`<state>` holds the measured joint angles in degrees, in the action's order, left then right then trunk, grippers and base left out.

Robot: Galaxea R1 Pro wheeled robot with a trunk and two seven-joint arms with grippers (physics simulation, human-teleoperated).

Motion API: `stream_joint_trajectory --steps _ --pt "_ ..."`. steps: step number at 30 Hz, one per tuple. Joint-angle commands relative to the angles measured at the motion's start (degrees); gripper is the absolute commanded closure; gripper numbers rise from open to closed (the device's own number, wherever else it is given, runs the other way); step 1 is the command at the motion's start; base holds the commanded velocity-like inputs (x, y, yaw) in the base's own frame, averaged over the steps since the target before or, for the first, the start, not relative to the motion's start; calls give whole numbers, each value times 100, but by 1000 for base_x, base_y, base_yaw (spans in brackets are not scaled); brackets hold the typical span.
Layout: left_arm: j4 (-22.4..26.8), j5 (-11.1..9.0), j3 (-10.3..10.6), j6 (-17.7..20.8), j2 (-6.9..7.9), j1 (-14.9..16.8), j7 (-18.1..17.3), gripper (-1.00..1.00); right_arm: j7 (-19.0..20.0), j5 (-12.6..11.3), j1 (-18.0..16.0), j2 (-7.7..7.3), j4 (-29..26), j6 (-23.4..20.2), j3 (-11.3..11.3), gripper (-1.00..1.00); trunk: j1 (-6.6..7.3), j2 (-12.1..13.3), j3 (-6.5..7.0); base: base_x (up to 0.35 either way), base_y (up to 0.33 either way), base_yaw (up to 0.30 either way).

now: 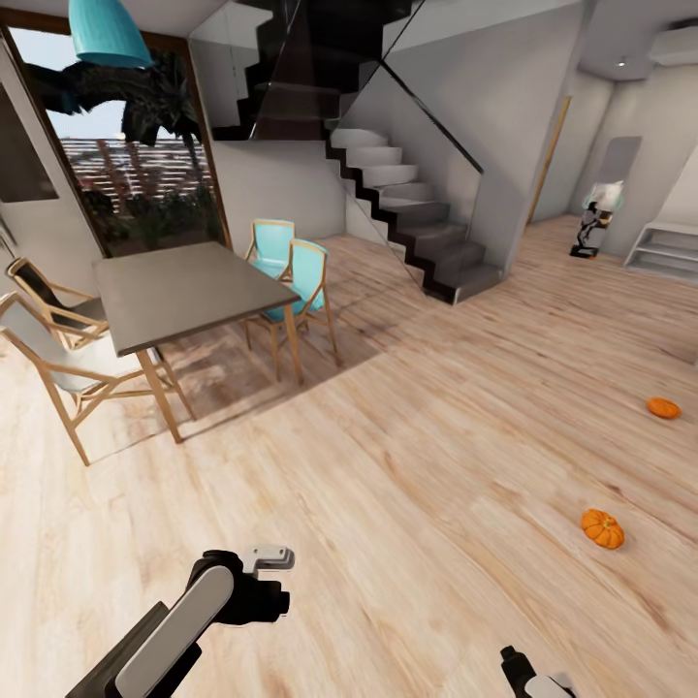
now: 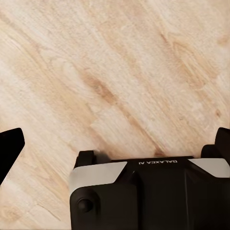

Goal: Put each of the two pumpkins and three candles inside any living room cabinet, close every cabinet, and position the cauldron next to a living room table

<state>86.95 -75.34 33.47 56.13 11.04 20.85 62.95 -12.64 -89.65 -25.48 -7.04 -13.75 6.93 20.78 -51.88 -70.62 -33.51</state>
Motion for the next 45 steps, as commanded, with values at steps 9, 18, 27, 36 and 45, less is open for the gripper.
stream_joint_trajectory --steps 9,18,27,36,45 --pt "6 -50 11 12 4 7 60 -100 -37 -61 -1 1 -14 25 48 -100 -4 -3 -6 291 -104 0" --pt "6 -51 10 12 4 7 60 -100 -21 -678 -1 -32 -7 -24 55 -100 -4 -3 -6 198 -10 0" --pt "6 -51 10 12 4 7 60 -100 -20 -746 -1 -34 -5 -25 58 -100 -4 -3 -6 16 0 0" --pt "6 -51 10 12 4 7 60 -100 -12 -747 -1 -34 2 -25 58 -100 -4 -3 -6 -79 -36 0" --pt "14 -48 9 12 12 7 60 -100 243 -740 -1 -32 44 -25 58 -100 -4 -3 -6 43 -207 0"
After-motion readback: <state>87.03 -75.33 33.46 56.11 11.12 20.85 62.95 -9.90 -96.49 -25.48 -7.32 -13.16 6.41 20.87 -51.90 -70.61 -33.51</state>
